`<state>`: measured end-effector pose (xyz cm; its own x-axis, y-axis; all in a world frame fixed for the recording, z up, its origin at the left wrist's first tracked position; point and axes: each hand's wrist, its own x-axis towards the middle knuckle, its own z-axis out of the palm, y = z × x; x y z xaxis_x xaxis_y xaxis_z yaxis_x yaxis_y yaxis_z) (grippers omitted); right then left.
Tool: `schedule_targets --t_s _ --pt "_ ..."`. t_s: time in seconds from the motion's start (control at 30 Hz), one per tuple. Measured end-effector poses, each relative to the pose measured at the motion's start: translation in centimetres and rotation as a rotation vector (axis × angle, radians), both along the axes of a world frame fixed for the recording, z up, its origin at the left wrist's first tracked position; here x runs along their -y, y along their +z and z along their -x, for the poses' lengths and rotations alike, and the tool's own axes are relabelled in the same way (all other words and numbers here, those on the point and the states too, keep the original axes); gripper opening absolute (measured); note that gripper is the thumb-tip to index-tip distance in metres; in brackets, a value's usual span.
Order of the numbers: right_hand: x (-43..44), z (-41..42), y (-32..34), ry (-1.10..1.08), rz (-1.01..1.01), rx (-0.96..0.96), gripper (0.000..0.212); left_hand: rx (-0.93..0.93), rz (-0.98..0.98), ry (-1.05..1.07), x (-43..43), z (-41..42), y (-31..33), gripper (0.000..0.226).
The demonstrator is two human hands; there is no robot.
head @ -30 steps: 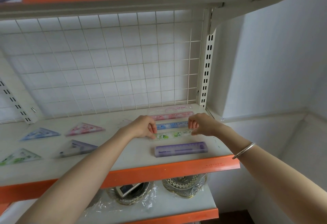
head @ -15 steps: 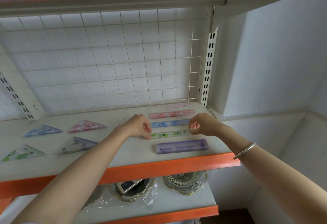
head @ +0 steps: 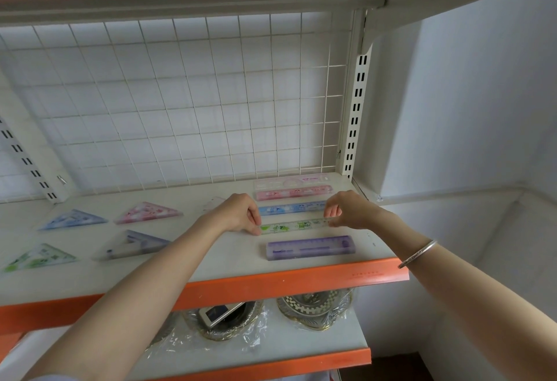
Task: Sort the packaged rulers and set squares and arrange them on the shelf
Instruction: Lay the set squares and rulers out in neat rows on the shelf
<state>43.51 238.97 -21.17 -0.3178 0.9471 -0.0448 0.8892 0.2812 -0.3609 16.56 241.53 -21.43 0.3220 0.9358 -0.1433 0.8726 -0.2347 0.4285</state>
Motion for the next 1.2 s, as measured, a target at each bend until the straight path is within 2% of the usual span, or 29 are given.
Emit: schedule_targets --t_s 0.13,0.23,0.37,0.57,0.83,1.0,1.2 --pt "0.4 0.2 0.2 -0.010 -0.039 -0.013 0.016 0.049 -0.040 -0.011 0.5 -0.3 0.6 0.026" --pt "1.1 0.8 0.5 0.015 -0.059 -0.077 0.012 0.137 -0.078 -0.036 1.4 -0.9 1.7 0.021" --pt "2.5 1.5 1.0 0.050 0.028 -0.162 0.016 0.139 0.026 -0.141 3.0 -2.1 2.2 0.031" --pt "3.9 1.6 1.0 0.109 0.139 0.035 0.043 0.005 0.064 -0.253 4.3 -3.7 1.3 0.050" --pt "4.9 1.1 0.8 0.081 0.020 0.176 0.035 -0.073 -0.023 -0.276 5.3 -4.6 0.6 0.041" --pt "5.0 1.5 0.6 0.074 -0.014 0.211 0.037 -0.128 -0.050 -0.273 5.3 -4.8 0.7 0.035" --pt "4.6 2.4 0.7 0.090 -0.013 0.203 0.038 -0.150 -0.064 -0.257 5.1 -3.9 0.5 0.037"
